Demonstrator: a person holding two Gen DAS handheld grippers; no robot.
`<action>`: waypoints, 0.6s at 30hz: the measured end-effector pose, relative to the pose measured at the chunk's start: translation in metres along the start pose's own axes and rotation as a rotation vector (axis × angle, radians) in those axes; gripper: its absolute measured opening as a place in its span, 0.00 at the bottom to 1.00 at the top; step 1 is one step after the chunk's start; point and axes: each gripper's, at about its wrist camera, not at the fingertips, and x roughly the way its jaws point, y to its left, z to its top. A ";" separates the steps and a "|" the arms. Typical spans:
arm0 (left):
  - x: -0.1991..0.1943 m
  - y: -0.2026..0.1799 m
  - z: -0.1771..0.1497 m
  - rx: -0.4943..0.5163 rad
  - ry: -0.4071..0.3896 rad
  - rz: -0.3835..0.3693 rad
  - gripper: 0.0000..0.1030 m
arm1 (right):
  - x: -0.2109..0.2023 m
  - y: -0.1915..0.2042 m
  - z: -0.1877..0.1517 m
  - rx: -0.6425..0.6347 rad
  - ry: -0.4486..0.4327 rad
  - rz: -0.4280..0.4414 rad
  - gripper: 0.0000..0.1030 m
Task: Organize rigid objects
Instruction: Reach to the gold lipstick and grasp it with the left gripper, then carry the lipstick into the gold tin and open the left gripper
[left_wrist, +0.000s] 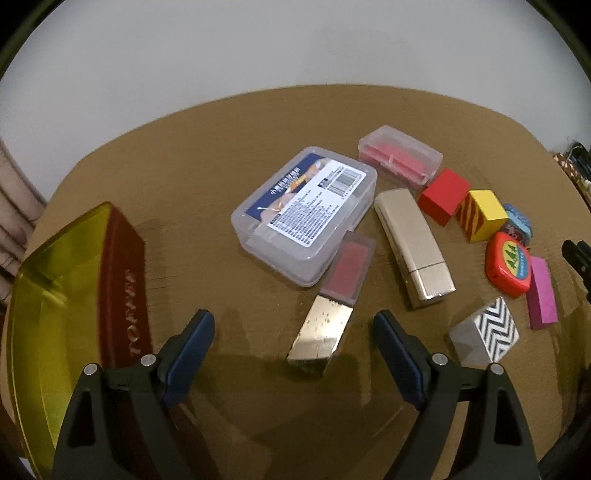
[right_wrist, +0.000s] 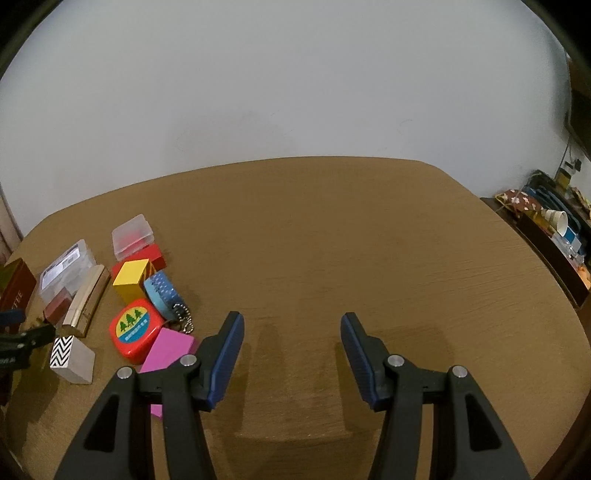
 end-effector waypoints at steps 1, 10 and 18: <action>-0.001 0.004 -0.005 0.008 0.000 -0.001 0.81 | 0.000 0.001 -0.001 -0.003 -0.001 0.001 0.54; -0.015 0.017 -0.010 0.052 -0.005 -0.065 0.17 | 0.004 -0.004 0.000 0.004 0.024 0.014 0.54; -0.057 0.037 -0.012 0.056 -0.036 -0.129 0.17 | 0.005 -0.012 -0.001 0.023 0.046 0.018 0.54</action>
